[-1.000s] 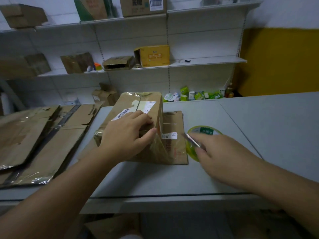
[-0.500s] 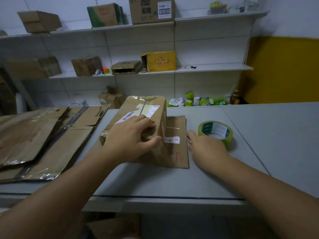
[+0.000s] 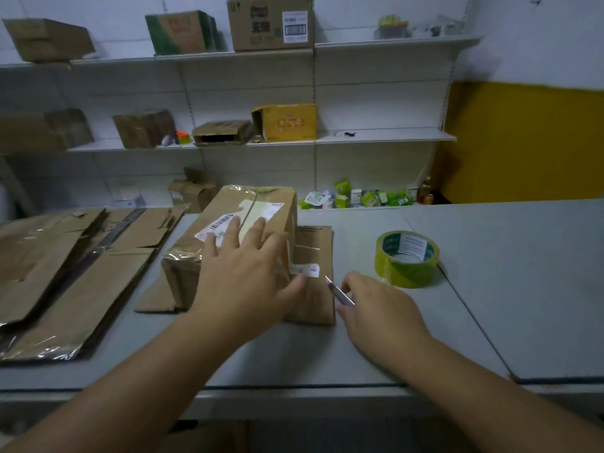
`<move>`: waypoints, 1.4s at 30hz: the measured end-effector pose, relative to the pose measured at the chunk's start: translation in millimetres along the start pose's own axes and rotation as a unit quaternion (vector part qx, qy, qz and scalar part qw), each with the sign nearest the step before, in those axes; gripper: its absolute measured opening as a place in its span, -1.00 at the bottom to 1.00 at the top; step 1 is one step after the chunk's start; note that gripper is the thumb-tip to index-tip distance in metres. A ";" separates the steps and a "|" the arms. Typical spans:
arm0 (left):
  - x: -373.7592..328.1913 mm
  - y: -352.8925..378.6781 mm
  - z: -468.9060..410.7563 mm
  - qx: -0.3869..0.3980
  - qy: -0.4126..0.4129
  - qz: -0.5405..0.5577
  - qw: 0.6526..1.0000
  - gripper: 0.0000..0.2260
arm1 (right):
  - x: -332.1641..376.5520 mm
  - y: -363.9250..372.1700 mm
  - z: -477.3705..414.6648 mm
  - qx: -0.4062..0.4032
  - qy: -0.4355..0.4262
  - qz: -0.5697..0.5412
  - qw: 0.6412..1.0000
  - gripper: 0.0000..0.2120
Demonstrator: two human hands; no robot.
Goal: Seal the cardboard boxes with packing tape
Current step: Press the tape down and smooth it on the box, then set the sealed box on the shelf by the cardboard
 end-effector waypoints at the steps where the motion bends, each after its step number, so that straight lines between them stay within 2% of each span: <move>1: -2.8 7.3 2.4 0.002 -0.018 0.000 1.000 -0.38 | 1.4 1.5 0.1 0.003 0.006 0.012 1.000 -0.81; 7: 3.5 19.0 2.4 -0.052 -0.039 0.006 0.998 -0.39 | 4.5 2.5 3.5 0.012 0.005 0.060 0.998 -0.66; 8: -0.5 14.7 1.5 -0.057 -0.034 0.014 0.998 -0.38 | 7.4 0.3 2.4 0.000 0.005 0.015 1.000 -0.66; 10: 0.4 5.6 1.6 -0.086 -0.030 0.082 0.992 -0.37 | 10.5 -4.9 -0.3 -0.017 0.033 -0.181 0.983 -0.65; 12: 20.9 -9.6 10.7 -0.144 -0.041 0.214 0.965 -0.47 | 14.5 0.8 -2.1 0.000 0.070 -0.385 0.920 -0.59; 14: 58.7 -32.1 31.6 -0.271 -0.072 0.316 0.906 -0.63 | 19.9 8.3 -3.7 0.016 0.099 -0.467 0.879 -0.56; 15: 89.6 -30.8 43.5 -0.330 -0.131 0.381 0.854 -0.68 | 22.7 10.6 -5.9 0.005 0.117 -0.502 0.857 -0.56; 16: 117.3 -15.7 51.0 -0.351 -0.217 0.457 0.788 -0.71 | 27.3 11.2 -8.1 -0.001 0.142 -0.548 0.824 -0.55; 17: 136.2 13.3 50.8 -0.322 -0.309 0.537 0.716 -0.67 | 35.2 15.4 -12.2 0.006 0.166 -0.591 0.789 -0.54; 18: 139.5 42.2 44.6 -0.257 -0.364 0.601 0.663 -0.56 | 47.0 21.5 -17.2 0.021 0.180 -0.617 0.766 -0.51; 20: 127.6 82.2 31.5 -0.145 -0.378 0.672 0.620 -0.35 | 74.4 28.0 -23.0 0.048 0.167 -0.622 0.764 -0.48; 21: 120.2 89.2 28.9 -0.121 -0.370 0.694 0.605 -0.34 | 84.2 30.9 -26.5 0.042 0.164 -0.620 0.766 -0.49; 23: 114.5 89.3 26.2 -0.113 -0.344 0.727 0.583 -0.50 | 96.3 36.7 -34.7 0.031 0.169 -0.619 0.766 -0.51; 26: 112.7 86.5 21.0 -0.102 -0.296 0.755 0.576 -0.62 | 92.8 46.2 -42.7 0.009 0.156 -0.635 0.756 -0.55; 30: 110.9 83.9 26.4 -0.105 -0.315 0.753 0.568 -0.77 | 94.5 51.7 -41.0 0.024 0.150 -0.681 0.716 -0.64; 31: 112.6 82.6 29.5 -0.107 -0.321 0.743 0.578 -0.77 | 94.3 50.1 -39.3 0.035 0.150 -0.689 0.709 -0.67; 32: 114.9 75.2 32.5 -0.111 -0.313 0.722 0.607 -0.73 | 93.3 47.0 -36.8 0.051 0.147 -0.692 0.704 -0.70; 33: 115.9 64.9 34.6 -0.105 -0.284 0.693 0.654 -0.67 | 91.9 42.8 -34.7 0.068 0.137 -0.684 0.714 -0.74; 34: 114.6 53.4 37.5 -0.085 -0.251 0.657 0.706 -0.63 | 90.5 37.7 -32.3 0.083 0.122 -0.659 0.738 -0.76; 35: 112.9 44.1 41.1 -0.067 -0.228 0.630 0.740 -0.65 | 91.5 31.5 -29.3 0.099 0.094 -0.623 0.770 -0.77; 37: 111.2 37.2 53.1 -0.033 -0.206 0.615 0.760 -0.75 | 93.6 24.5 -24.0 0.111 0.041 -0.535 0.837 -0.73; 38: 107.4 34.0 60.8 -0.017 -0.194 0.613 0.766 -0.75 | 94.2 23.4 -21.7 0.112 0.027 -0.500 0.858 -0.69; 40: 100.7 28.8 72.2 -0.018 -0.166 0.634 0.755 -0.65 | 97.1 18.6 -21.1 0.104 0.012 -0.494 0.863 -0.64; 41: 102.4 26.8 75.6 -0.040 -0.161 0.631 0.758 -0.52 | 98.9 13.1 -21.0 0.096 0.008 -0.516 0.851 -0.61; 42: 102.6 19.8 79.8 -0.066 -0.152 0.610 0.775 -0.41 | 97.7 8.8 -23.9 0.082 0.002 -0.530 0.844 -0.57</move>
Point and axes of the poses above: each hand's wrist, its own z-axis away from the middle knuckle, its own y-axis out of the palm, x = y × z, the point moved 9 cm from there along -z, towards the middle knuckle, and after that the axes turned 4 degrees about y, right-handed, at the moved point
